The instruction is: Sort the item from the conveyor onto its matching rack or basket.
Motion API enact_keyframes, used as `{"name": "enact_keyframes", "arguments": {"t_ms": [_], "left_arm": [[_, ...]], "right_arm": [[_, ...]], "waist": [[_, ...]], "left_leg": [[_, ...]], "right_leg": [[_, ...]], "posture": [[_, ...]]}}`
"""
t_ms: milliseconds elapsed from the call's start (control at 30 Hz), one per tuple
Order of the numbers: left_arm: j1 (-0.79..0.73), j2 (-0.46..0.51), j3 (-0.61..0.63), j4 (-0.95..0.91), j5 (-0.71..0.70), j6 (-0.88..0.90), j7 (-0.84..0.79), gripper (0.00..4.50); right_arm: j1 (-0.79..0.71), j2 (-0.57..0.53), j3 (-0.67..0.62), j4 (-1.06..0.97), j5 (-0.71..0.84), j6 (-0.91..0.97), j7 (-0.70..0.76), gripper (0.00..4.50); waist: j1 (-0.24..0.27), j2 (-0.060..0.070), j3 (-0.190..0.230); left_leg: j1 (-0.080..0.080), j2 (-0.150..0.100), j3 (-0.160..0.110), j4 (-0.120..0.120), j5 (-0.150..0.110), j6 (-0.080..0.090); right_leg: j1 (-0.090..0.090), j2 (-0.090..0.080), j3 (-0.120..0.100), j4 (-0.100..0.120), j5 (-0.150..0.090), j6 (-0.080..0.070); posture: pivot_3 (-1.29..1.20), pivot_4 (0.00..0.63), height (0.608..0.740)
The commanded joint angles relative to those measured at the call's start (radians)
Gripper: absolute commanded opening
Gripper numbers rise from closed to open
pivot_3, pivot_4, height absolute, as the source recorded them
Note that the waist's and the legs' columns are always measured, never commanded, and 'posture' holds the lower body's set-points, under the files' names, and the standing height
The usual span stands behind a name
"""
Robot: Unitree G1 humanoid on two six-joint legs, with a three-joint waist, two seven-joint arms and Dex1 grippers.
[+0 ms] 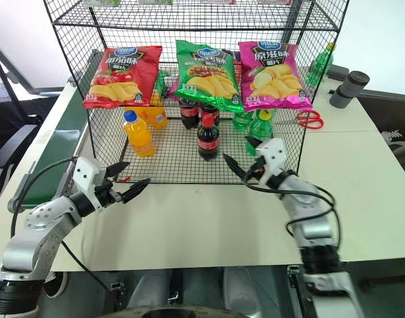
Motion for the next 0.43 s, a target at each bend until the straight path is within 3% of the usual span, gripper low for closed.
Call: {"name": "enact_keyframes", "arguments": {"t_ms": [33, 200, 433], "left_arm": [[-0.007, 0.037, 0.052, 0.014, -0.008, -0.04, -0.045, 4.5], [0.004, 0.076, 0.081, 0.039, -0.026, -0.04, -0.103, 4.5], [0.017, 0.105, 0.107, 0.052, -0.029, -0.052, -0.167, 4.5]], "right_arm": [[0.087, -0.144, -0.122, -0.132, 0.109, 0.098, 0.111, 4.43], [0.188, -0.257, -0.225, -0.147, 0.16, 0.146, 0.178, 4.43], [0.189, -0.268, -0.254, -0.164, 0.177, 0.182, 0.178, 4.43]], "waist": [[0.01, 0.001, 0.0], [0.026, 0.001, 0.0], [0.027, 0.001, 0.0]], "left_leg": [[0.0, 0.0, 0.0, 0.0, 0.0, 0.0], [0.0, 0.0, 0.001, 0.0, 0.0, 0.001], [0.0, 0.0, 0.001, 0.0, 0.0, 0.001]], "right_leg": [[0.0, 0.0, 0.0, 0.0, 0.0, 0.0], [0.002, 0.0, 0.0, -0.003, 0.0, 0.0], [0.002, 0.0, 0.0, -0.003, 0.0, 0.0]], "posture": [[0.0, 0.15, 0.74], [0.0, 0.15, 0.74], [0.0, 0.15, 0.74]]}}
